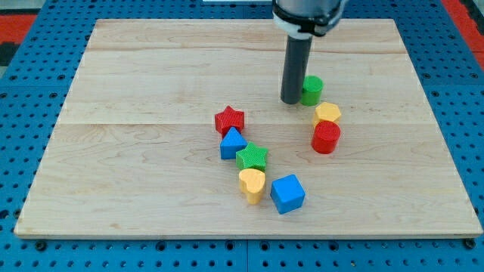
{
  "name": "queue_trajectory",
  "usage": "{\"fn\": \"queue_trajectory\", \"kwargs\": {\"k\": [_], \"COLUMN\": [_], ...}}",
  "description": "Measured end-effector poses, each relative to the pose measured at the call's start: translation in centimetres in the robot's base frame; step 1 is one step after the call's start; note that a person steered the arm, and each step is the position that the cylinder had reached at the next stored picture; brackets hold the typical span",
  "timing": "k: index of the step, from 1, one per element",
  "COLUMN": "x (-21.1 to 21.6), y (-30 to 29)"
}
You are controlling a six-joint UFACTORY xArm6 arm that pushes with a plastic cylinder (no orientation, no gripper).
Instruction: Place the red blocks to the top of the blue triangle
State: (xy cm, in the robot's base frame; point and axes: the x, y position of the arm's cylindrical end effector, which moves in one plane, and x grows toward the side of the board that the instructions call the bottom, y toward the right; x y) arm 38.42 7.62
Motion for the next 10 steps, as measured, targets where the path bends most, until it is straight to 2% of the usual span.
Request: {"fn": "queue_trajectory", "kwargs": {"k": [1,2,3,4,5,6,7,9,10], "x": [-0.7,0.7,4.8,7.2,6.7,3.4,1.6,12.8,13.5], "y": [6.0,10.4,12.5,9.8,3.0,-3.8,-0.6,2.4,-1.5]}}
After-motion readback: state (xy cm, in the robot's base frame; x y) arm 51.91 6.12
